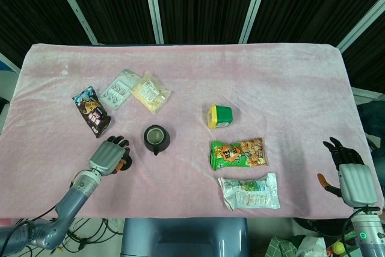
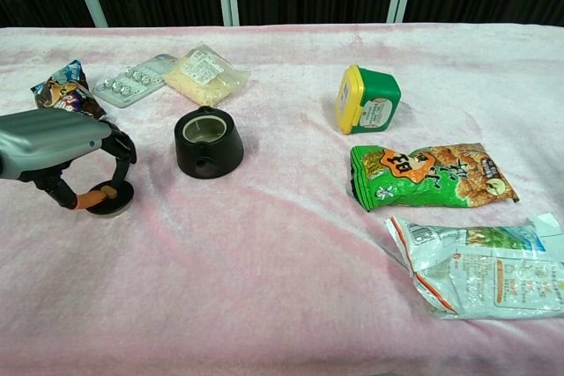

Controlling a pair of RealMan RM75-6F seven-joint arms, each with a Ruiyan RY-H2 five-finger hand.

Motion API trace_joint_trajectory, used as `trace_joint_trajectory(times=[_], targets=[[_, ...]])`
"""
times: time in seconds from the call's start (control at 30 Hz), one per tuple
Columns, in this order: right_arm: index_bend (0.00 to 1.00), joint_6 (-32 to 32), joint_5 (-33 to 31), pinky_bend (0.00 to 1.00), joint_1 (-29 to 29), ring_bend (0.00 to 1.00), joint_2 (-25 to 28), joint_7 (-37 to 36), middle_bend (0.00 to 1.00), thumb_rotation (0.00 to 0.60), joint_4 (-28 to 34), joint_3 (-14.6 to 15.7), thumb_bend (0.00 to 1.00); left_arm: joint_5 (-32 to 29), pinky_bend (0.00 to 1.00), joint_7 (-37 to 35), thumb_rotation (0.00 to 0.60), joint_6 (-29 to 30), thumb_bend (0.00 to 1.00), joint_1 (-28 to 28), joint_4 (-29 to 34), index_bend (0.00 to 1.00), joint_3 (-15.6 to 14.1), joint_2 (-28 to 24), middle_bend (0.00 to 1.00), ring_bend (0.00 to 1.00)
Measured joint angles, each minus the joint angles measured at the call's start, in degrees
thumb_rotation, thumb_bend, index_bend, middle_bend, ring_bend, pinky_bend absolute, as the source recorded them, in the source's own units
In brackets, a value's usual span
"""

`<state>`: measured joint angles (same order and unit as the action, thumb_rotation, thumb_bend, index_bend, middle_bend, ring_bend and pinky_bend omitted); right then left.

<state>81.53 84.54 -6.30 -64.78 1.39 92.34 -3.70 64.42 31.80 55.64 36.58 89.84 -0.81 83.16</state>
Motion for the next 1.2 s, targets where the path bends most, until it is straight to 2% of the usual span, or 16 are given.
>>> trace_joint_trajectory(times=[0.27,0.63,0.83,1.03,1.2], targets=[[0.17,0.0,0.0,0.18,0.1,0.21,0.1,0.1,0.08,0.6,0.2,0.1,0.21,-0.3,0.2,-0.2,0.6,-1.5,0.45,0.3,-0.8,0.55,-0.3,0.2,0.25,0.13],[0.17,-0.1,-0.3,0.18,0.1,0.21,0.1,-0.2,0.08,0.6,0.3,0.0,0.21,0.9,0.2,-2.0,0.6,-0.5,0.45,0.1,0.0,0.57,0.4,-0.6,0.25,0.13],[0.17,0.0,-0.3,0.18,0.1,0.21,0.1,-0.1,0.08,0.6,0.3,0.0,0.21,1.5,0.2,-5.1,0.6,-0.1,0.45,0.6,1.7,0.58,2.8,-2.2,0.25,0.13],[0.17,-0.3,-0.4,0.18,0.0,0.21,0.0,0.1,0.08,0.6,0.4,0.1,0.21,2.4,0.2,-9.1,0.6,-0.6,0.45,2.4,4.0,0.59,6.7,-5.4,0.25,0.13],[0.17,-0.2,-0.6,0.18,0.1,0.21,0.0,0.4,0.08,0.6,0.5,0.0,0.21,1.8,0.2,-12.3,0.6,-2.7,0.45,5.1,4.3,0.59,10.5,-5.7,0.25,0.13]])
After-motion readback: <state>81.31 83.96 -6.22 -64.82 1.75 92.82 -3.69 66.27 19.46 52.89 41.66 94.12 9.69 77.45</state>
